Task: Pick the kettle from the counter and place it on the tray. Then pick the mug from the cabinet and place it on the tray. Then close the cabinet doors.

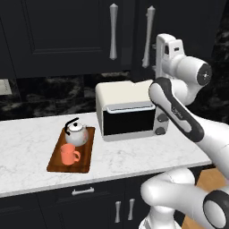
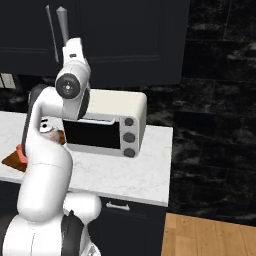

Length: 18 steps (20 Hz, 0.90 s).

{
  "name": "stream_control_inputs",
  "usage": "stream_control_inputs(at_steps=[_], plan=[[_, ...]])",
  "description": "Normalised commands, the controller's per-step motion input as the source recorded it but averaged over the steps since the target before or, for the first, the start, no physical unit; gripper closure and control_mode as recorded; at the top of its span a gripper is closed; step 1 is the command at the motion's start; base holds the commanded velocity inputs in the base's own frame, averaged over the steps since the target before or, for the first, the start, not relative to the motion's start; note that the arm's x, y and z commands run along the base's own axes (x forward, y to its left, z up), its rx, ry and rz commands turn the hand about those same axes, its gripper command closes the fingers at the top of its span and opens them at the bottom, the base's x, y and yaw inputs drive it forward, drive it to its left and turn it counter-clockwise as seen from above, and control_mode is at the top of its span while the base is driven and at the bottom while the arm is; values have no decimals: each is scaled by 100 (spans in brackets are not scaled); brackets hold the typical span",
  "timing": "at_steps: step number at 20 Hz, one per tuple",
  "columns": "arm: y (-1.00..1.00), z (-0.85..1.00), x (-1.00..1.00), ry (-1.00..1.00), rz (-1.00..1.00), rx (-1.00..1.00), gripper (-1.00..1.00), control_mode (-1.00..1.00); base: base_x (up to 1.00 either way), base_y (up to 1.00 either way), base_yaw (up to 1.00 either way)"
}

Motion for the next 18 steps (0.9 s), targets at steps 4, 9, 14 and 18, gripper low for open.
stream_control_inputs(at_steps=[4,9,14,18], plan=[[22,-17,97,10,0,0,-100,-100,0,0,0],[2,-10,71,7,0,0,-100,-100,0,0,0],[0,-14,45,11,-8,0,-100,-100,0,0,0],[0,-16,54,20,-15,0,-100,-100,0,0,0]])
